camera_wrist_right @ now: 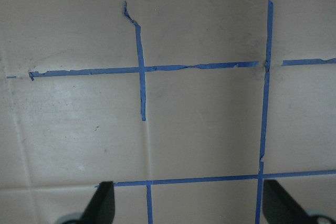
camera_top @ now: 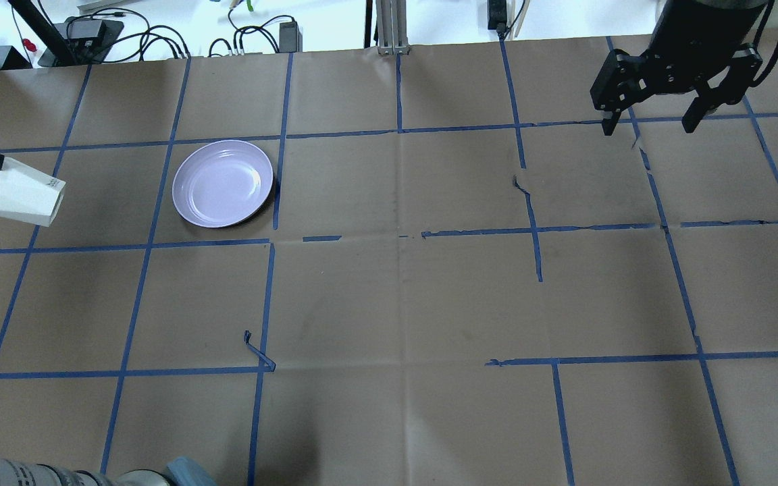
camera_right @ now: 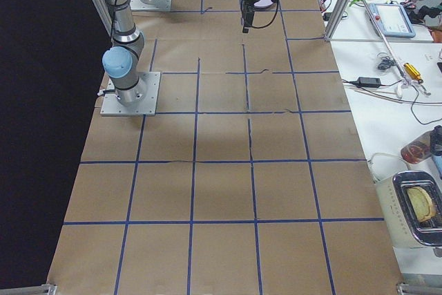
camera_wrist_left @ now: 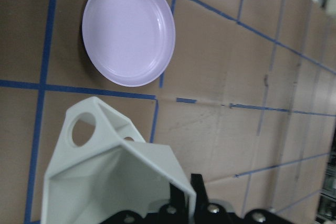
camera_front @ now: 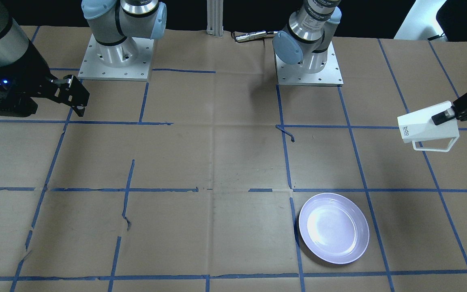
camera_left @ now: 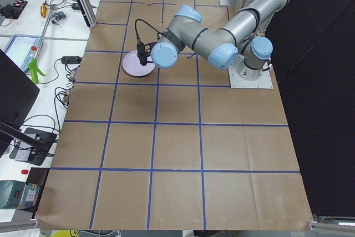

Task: Flip cup and place on plate
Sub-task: 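Carry the cup with the left gripper over the lavender plate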

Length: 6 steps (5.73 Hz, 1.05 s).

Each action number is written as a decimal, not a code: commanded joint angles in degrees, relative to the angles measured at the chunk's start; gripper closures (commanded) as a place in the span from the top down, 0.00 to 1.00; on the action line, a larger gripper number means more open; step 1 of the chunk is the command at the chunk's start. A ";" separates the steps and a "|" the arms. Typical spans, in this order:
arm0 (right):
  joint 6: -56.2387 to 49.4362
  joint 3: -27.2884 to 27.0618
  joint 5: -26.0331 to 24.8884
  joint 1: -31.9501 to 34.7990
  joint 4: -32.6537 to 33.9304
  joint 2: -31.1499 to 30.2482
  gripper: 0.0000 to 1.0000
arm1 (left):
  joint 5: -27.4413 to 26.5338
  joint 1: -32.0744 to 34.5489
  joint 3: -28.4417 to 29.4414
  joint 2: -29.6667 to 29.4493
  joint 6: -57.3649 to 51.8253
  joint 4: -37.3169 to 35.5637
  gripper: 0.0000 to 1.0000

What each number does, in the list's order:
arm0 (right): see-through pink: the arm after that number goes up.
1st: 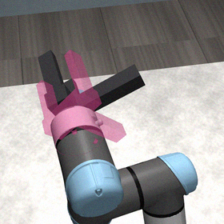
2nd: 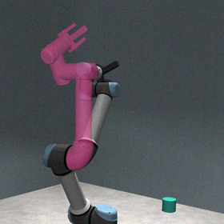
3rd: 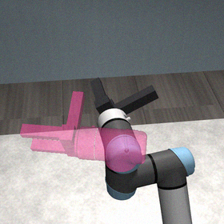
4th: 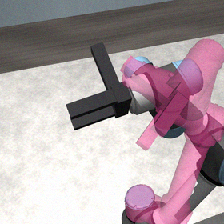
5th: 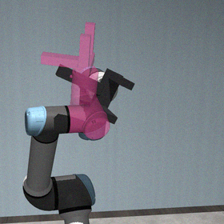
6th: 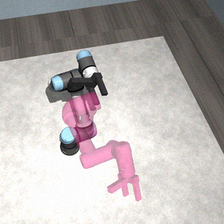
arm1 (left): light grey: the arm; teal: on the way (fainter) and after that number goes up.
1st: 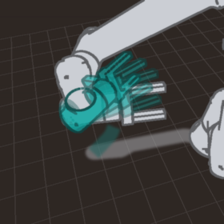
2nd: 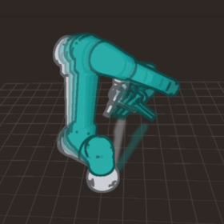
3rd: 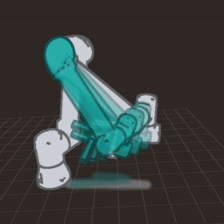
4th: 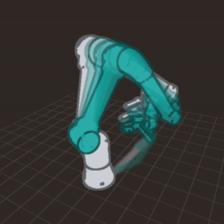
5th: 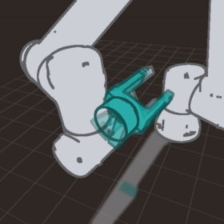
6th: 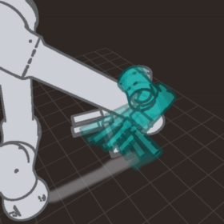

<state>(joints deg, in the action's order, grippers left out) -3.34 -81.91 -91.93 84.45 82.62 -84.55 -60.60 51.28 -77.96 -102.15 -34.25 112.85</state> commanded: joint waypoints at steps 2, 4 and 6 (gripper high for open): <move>0.00 0.00 0.00 0.01 -0.09 0.00 1.00 | -22.89 27.29 0.00 -0.24 21.13 -25.70 0.00; 0.00 0.00 0.00 0.01 0.00 0.00 1.00 | -34.46 35.02 -2.01 -0.76 20.46 -32.31 0.00; 0.00 0.00 0.00 0.01 -0.09 0.00 1.00 | -34.50 34.94 -5.69 -6.28 18.87 -43.45 0.00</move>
<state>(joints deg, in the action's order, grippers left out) -3.34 -81.91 -91.93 84.46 82.59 -84.55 -94.77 86.07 -81.80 -105.80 -15.01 74.70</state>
